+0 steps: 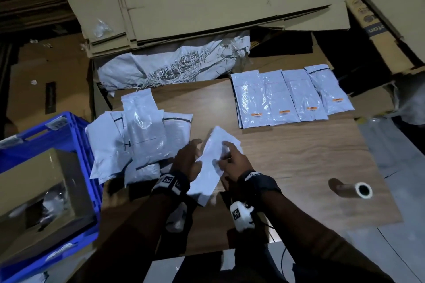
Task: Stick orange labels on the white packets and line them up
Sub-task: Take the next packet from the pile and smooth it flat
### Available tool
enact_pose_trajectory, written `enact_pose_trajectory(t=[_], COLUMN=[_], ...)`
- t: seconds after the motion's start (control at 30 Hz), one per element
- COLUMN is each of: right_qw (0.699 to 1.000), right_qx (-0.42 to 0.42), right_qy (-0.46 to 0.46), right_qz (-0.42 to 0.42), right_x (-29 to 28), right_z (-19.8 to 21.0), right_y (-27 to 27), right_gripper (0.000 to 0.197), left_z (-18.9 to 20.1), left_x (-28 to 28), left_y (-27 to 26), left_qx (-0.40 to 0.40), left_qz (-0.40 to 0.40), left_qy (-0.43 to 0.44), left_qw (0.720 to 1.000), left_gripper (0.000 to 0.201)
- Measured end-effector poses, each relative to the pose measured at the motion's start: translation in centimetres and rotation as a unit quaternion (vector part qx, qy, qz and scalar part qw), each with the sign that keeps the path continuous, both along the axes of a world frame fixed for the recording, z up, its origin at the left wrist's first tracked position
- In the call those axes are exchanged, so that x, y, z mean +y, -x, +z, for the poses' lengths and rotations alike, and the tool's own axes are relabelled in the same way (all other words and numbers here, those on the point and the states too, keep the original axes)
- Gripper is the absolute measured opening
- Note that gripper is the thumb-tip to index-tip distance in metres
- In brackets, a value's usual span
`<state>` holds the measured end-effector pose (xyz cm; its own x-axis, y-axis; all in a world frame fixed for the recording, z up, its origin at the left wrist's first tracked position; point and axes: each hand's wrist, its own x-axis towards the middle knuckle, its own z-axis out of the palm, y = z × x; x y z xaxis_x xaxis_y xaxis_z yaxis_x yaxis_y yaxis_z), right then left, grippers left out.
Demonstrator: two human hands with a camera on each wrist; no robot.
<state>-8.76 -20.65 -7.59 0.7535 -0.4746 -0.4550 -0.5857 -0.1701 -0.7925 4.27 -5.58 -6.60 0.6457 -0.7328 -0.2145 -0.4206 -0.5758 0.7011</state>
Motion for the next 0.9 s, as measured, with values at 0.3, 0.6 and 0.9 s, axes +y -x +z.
enact_pose_trajectory(t=[0.3, 0.6, 0.9], right_qw=[0.954, 0.979, 0.981], right_qx=[-0.115, -0.033, -0.010], right_qy=[-0.010, -0.016, -0.031], right_qz=[-0.277, -0.202, -0.192], right_x=[-2.9, -4.6, -5.0], right_z=[1.9, -1.9, -3.9], right_y=[7.1, 16.4, 23.6], right_gripper=[0.049, 0.027, 0.024], left_z=[2.9, -1.2, -4.2], left_x=[-2.1, 0.6, 1.5], left_y=[6.8, 12.2, 15.0], left_qx=[-0.153, -0.111, -0.112], left_qz=[-0.194, -0.265, -0.192], left_qy=[0.100, 0.006, -0.067], left_qw=[0.964, 0.958, 0.973], left_gripper=[0.054, 0.047, 0.059])
